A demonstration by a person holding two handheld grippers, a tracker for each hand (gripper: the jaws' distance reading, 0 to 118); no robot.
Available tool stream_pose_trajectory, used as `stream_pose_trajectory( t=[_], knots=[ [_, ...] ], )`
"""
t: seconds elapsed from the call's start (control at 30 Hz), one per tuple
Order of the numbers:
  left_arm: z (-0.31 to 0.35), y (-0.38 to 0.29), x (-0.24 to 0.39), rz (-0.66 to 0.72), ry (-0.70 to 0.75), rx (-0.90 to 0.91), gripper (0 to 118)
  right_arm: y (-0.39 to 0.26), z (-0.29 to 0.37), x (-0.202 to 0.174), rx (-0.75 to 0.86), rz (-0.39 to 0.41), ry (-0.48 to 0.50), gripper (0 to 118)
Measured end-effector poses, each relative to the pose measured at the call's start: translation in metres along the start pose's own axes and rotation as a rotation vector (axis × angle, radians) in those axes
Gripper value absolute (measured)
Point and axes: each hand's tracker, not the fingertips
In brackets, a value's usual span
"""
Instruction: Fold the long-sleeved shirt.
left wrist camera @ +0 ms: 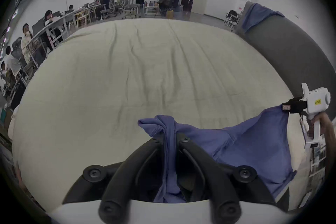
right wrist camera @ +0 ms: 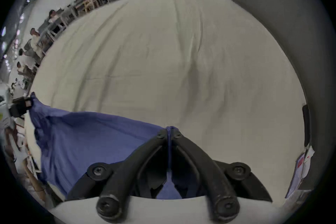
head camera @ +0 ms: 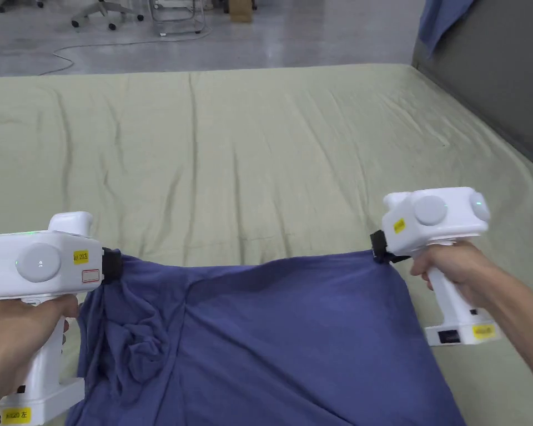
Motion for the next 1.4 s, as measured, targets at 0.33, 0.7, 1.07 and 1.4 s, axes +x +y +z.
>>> stream_pose_trajectory(
  t=[0.33, 0.7, 1.07, 1.4],
  knots=[
    [0.147, -0.085, 0.003, -0.043, -0.020, 0.127, 8, -0.125, 0.172, -0.001, 0.226, 0.048, 0.123, 0],
    [0.110, -0.256, 0.003, -0.082, -0.011, -0.295, 8, -0.289, 0.100, -0.022, -0.109, 0.297, -0.027, 0],
    [0.182, -0.210, -0.014, 0.047, -0.035, -0.017, 118, -0.262, 0.154, -0.023, 0.058, 0.222, -0.046, 98],
    [0.214, -0.161, 0.029, -0.138, 0.103, 0.306, 0, -0.214, 0.199, -0.086, 0.476, 0.130, -0.048, 0]
  ],
)
